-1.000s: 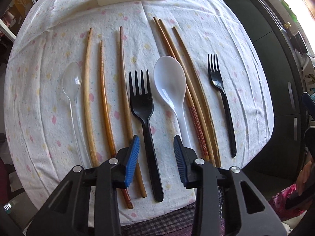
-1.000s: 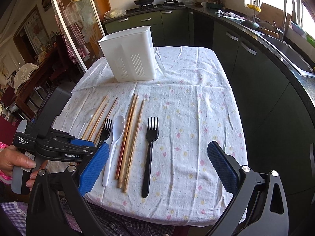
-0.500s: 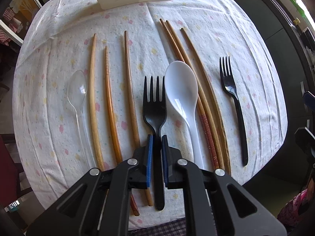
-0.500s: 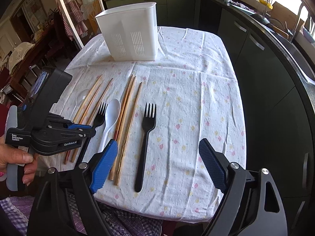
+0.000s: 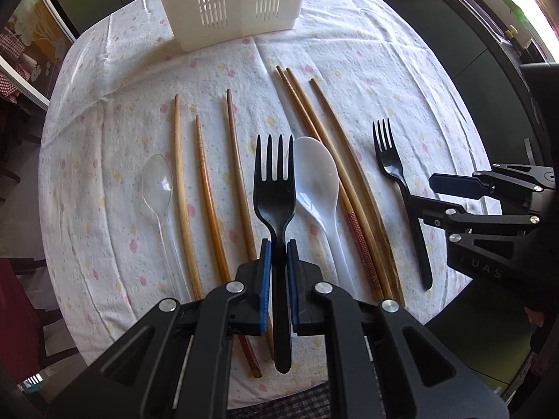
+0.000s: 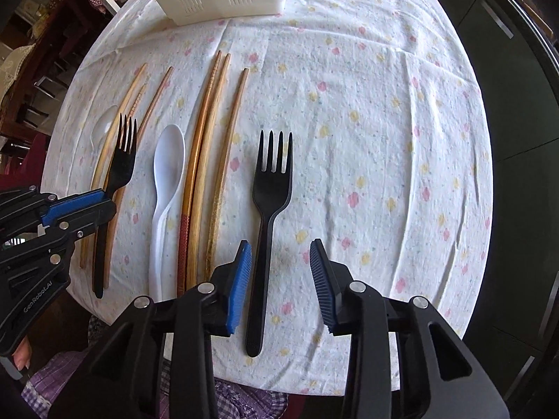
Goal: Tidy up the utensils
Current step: 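Grasp a black fork with the left gripper while the right gripper grasps the other black fork, then carry both black forks over the white caddy and open both grippers to drop them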
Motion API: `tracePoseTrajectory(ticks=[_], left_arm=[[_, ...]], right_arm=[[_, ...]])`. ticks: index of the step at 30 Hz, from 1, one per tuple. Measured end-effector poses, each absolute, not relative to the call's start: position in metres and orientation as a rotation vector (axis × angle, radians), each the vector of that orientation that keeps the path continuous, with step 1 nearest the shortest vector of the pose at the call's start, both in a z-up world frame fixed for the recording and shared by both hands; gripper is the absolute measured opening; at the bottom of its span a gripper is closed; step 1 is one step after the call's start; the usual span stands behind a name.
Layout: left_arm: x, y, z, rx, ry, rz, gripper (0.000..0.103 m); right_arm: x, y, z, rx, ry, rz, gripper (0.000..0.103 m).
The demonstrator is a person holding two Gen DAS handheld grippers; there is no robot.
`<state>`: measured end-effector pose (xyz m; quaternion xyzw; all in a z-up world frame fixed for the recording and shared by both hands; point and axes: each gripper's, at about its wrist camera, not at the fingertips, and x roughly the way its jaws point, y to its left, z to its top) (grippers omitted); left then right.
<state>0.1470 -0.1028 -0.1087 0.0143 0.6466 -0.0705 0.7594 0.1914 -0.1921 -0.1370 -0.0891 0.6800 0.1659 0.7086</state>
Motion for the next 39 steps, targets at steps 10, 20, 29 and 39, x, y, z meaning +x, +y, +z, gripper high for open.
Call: tracePoseTrajectory(ticks=[10, 20, 29, 39], left_arm=[[0.131, -0.093, -0.099, 0.065, 1.302, -0.159, 0.009], [0.122, -0.074, -0.057, 0.064, 1.015, -0.142, 0.009], [0.15, -0.056, 0.04, -0.066, 0.599, -0.151, 0.009], [0.207, -0.053, 0.094, -0.076, 0.169, -0.025, 0.009]], right_arm=[[0.198, -0.168, -0.15, -0.27, 1.531, 0.354, 0.01], [0.182, -0.149, -0.101, -0.223, 1.219, 0.404, 0.009], [0.18, -0.158, -0.012, -0.12, 0.803, 0.409, 0.009], [0.199, -0.163, 0.022, -0.015, 0.69, 0.42, 0.009]])
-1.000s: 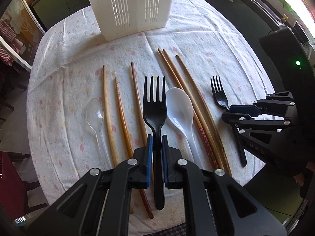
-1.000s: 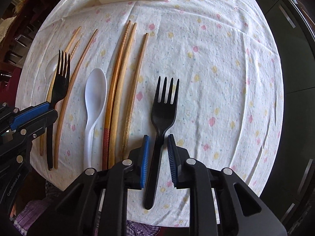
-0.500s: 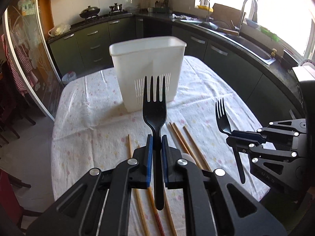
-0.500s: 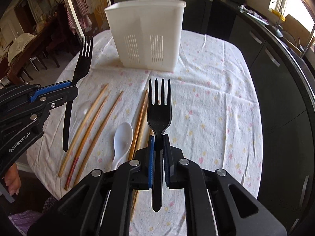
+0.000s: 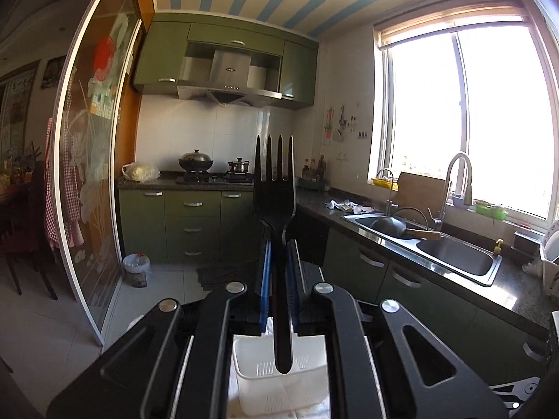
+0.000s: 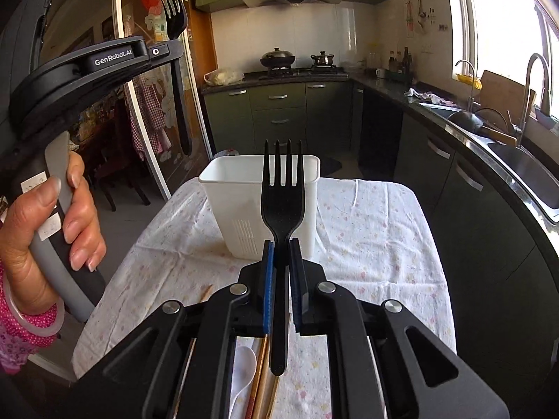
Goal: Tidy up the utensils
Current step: 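Carry both black forks over the white caddy and open both grippers to drop them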
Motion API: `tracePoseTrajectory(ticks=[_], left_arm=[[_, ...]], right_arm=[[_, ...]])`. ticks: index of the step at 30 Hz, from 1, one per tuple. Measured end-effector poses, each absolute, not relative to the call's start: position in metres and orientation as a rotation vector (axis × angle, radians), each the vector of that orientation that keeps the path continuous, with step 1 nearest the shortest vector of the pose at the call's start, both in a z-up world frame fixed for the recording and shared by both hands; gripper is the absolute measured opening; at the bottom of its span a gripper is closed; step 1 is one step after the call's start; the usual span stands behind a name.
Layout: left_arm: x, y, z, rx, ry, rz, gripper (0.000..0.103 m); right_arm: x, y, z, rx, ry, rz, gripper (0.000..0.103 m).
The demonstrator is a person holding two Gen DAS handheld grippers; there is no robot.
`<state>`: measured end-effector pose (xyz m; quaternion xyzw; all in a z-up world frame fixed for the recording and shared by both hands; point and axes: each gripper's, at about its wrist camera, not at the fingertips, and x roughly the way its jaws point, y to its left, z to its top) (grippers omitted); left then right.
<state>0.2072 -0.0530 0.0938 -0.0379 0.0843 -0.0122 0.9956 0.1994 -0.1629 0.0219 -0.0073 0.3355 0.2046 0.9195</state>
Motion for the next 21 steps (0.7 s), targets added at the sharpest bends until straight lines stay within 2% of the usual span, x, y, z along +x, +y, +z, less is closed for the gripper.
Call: tracePoseTrajectory(ticks=[3, 8, 21], left_arm=[[0.225, -0.059, 0.086, -0.056, 0.135, -0.009, 0.009], [0.249, -0.064, 0.051, -0.056, 0.191, 0.006, 0.009], [0.263, -0.058, -0.01, -0.025, 0.314, 0.043, 0.01]], right_arm=[[0.206, -0.163, 0.024, 0.004, 0.679, 0.416, 0.009], [0.216, -0.166, 0.033, 0.039, 0.639, 0.403, 0.009], [0.271, -0.159, 0.108, 0.156, 0.363, 0.408, 0.01]])
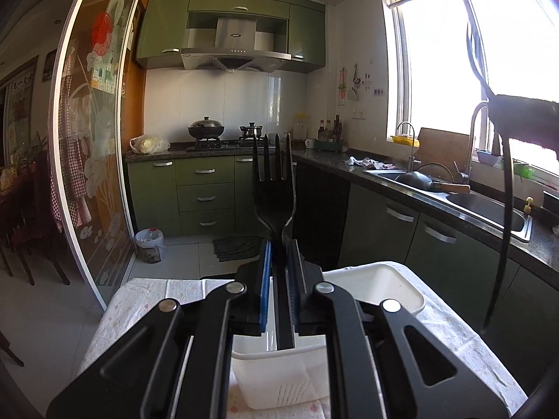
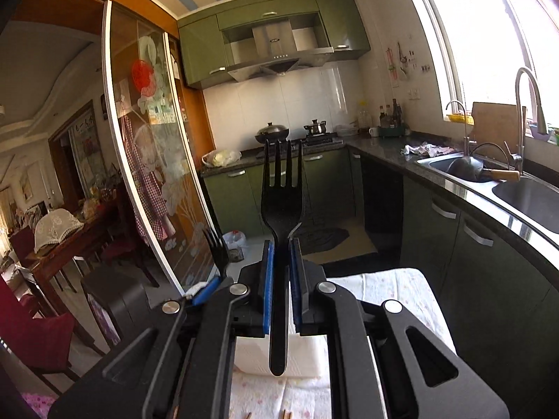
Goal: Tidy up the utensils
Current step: 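Carry both black forks over the white caddy and open both grippers to drop them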
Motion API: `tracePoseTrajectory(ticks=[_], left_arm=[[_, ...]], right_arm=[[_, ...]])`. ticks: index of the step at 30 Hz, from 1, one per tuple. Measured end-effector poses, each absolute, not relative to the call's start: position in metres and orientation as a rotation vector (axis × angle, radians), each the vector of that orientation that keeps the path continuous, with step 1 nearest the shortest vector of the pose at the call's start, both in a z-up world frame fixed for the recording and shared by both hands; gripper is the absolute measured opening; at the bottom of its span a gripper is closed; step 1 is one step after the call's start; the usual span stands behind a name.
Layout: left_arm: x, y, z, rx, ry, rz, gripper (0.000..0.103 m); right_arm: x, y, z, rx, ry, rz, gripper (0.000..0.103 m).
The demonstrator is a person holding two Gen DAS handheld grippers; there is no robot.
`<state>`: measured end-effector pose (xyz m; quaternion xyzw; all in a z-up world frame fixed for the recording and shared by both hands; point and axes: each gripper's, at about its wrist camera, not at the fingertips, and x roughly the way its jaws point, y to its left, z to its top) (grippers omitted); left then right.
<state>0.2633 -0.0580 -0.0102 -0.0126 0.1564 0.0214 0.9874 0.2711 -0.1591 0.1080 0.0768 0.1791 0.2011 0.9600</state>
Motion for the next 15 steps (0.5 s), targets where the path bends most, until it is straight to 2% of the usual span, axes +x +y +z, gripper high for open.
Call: tracePoseTrajectory(ticks=[5, 7, 9, 15], left_arm=[[0.264, -0.055, -0.018, -0.042, 0.336, 0.037, 0.012], [0.262, -0.053, -0.019, -0.047, 0.341, 0.036, 0.022], [0.259, -0.051, -0.018, -0.058, 0.338, 0.033, 0.037], [0.25, -0.048, -0.011, -0.055, 0.335, 0.025, 0.04]], right_arm=[[0.309, -0.141, 0.109, 0.158, 0.327, 0.389, 0.01], [0.323, -0.135, 0.103, 0.154, 0.322, 0.377, 0.01], [0.339, -0.13, 0.095, 0.15, 0.33, 0.373, 0.01], [0.353, -0.128, 0.06, 0.158, 0.366, 0.364, 0.01]])
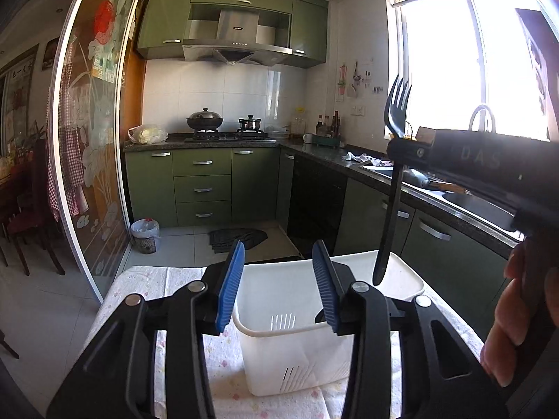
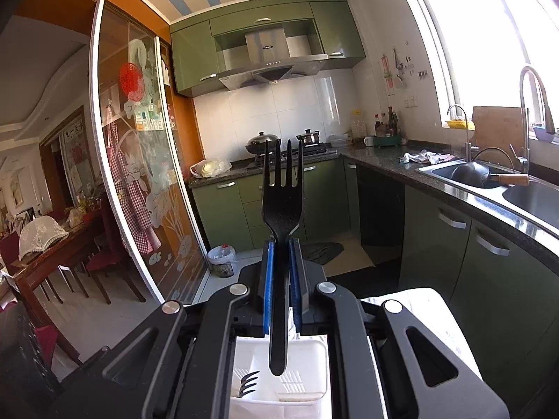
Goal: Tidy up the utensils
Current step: 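Carry both black forks over the white caddy and open both grippers to drop them, then grasp the clear plastic spoon with the left gripper while the right gripper approaches the white spoon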
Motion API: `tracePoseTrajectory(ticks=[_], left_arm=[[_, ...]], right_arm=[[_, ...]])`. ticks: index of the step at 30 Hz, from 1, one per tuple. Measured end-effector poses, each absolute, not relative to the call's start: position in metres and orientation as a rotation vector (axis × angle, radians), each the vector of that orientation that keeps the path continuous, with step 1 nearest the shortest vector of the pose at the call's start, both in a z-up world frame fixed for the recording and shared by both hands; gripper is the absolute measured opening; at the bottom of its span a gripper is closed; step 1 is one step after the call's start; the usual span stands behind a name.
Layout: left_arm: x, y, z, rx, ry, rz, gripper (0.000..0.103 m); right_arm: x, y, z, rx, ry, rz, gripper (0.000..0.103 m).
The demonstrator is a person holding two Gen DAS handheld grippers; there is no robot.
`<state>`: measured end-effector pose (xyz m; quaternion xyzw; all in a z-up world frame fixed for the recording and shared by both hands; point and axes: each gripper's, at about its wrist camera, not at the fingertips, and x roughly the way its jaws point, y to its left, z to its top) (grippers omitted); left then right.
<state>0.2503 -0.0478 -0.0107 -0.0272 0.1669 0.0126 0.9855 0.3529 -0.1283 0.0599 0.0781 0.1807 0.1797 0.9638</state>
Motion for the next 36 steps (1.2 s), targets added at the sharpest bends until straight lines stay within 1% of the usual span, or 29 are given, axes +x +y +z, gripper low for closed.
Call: tracePoseTrajectory(ticks=[3, 8, 9, 11, 12, 13, 14, 23, 26, 28, 29, 31, 33, 34, 35, 36], left_arm=[[0.245, -0.048, -0.009, -0.05, 0.343, 0.022, 0.043], [0.233, -0.054, -0.009, -0.024, 0.339, 0.028, 0.044], [0.232, -0.054, -0.009, -0.021, 0.337, 0.028, 0.046], [0.229, -0.057, -0.008, -0.014, 0.338, 0.026, 0.049], [0.227, -0.057, -0.008, -0.013, 0.338, 0.025, 0.049], [0.225, -0.058, -0.008, -0.012, 0.339, 0.024, 0.05], [0.223, -0.059, -0.007, -0.011, 0.342, 0.022, 0.05], [0.197, -0.059, -0.002, -0.002, 0.36, 0.012, 0.052], [0.182, -0.055, 0.001, 0.01, 0.363, 0.013, 0.056], [0.17, -0.05, 0.0, 0.018, 0.384, 0.017, 0.062], [0.165, -0.047, -0.001, 0.023, 0.405, 0.017, 0.064], [0.155, -0.04, -0.008, 0.031, 0.481, 0.011, 0.076], [0.149, -0.032, -0.018, 0.044, 0.586, -0.005, 0.085], [0.146, -0.03, -0.024, 0.056, 0.642, -0.016, 0.087], [0.145, -0.028, -0.031, 0.071, 0.702, -0.029, 0.087], [0.145, -0.026, -0.039, 0.084, 0.771, -0.05, 0.088]], right_arm=[[0.35, -0.13, 0.04, 0.155, 0.388, 0.365, 0.01], [0.346, -0.124, 0.016, 0.124, 0.424, 0.376, 0.01], [0.345, -0.123, 0.013, 0.119, 0.424, 0.379, 0.01], [0.342, -0.121, 0.01, 0.108, 0.426, 0.384, 0.011], [0.341, -0.12, 0.009, 0.102, 0.426, 0.383, 0.012], [0.338, -0.12, 0.008, 0.099, 0.424, 0.384, 0.017], [0.336, -0.121, 0.008, 0.1, 0.421, 0.383, 0.018], [0.3, -0.14, 0.014, 0.109, 0.448, 0.391, 0.018], [0.279, -0.152, 0.007, 0.114, 0.51, 0.405, 0.018], [0.263, -0.162, -0.003, 0.122, 0.572, 0.423, 0.018], [0.255, -0.167, -0.009, 0.127, 0.611, 0.437, 0.019], [0.241, -0.175, -0.022, 0.113, 0.695, 0.449, 0.032], [0.227, -0.184, -0.035, 0.102, 0.752, 0.472, 0.038], [0.22, -0.187, -0.039, 0.085, 0.771, 0.471, 0.042], [0.214, -0.189, -0.043, 0.069, 0.788, 0.472, 0.045], [0.209, -0.191, -0.047, 0.06, 0.804, 0.479, 0.05]])
